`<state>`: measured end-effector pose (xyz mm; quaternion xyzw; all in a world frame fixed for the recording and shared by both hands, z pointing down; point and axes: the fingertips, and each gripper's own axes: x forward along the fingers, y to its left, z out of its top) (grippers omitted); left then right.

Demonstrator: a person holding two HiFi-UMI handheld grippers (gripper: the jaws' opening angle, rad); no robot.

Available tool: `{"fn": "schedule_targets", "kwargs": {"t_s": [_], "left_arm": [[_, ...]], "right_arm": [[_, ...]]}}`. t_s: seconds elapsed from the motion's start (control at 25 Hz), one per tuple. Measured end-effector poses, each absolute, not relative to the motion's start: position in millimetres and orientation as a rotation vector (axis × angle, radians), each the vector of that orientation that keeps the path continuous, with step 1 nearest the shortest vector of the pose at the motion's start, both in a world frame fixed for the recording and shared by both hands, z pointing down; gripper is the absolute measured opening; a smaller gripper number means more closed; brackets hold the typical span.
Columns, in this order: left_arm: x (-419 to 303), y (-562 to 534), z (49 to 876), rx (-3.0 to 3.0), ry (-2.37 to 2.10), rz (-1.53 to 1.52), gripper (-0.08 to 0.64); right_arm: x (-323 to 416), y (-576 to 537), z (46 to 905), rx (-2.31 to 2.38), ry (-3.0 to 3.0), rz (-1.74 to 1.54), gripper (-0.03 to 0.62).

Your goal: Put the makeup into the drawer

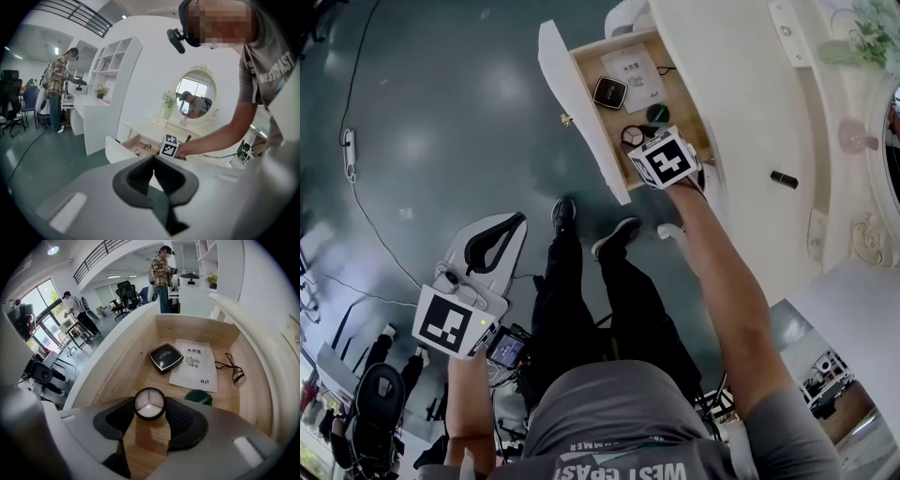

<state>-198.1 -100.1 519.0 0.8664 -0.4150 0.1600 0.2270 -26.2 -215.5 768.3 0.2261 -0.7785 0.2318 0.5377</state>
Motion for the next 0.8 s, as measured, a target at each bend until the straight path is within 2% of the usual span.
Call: {"fn": "schedule_targets", "kwargs": {"t_s": [0.56, 0.8], "left_arm": [[-198, -97, 521, 2.374, -1.127, 0.466, 0.003], [-193, -95, 508, 2.37, -1.114, 0.486, 0.003]], "right_arm": [[-24, -214, 792, 0.472, -1.757, 0.596, 0.216], [-18, -216, 773, 0.547, -1.771, 0.602, 0.221]]}}
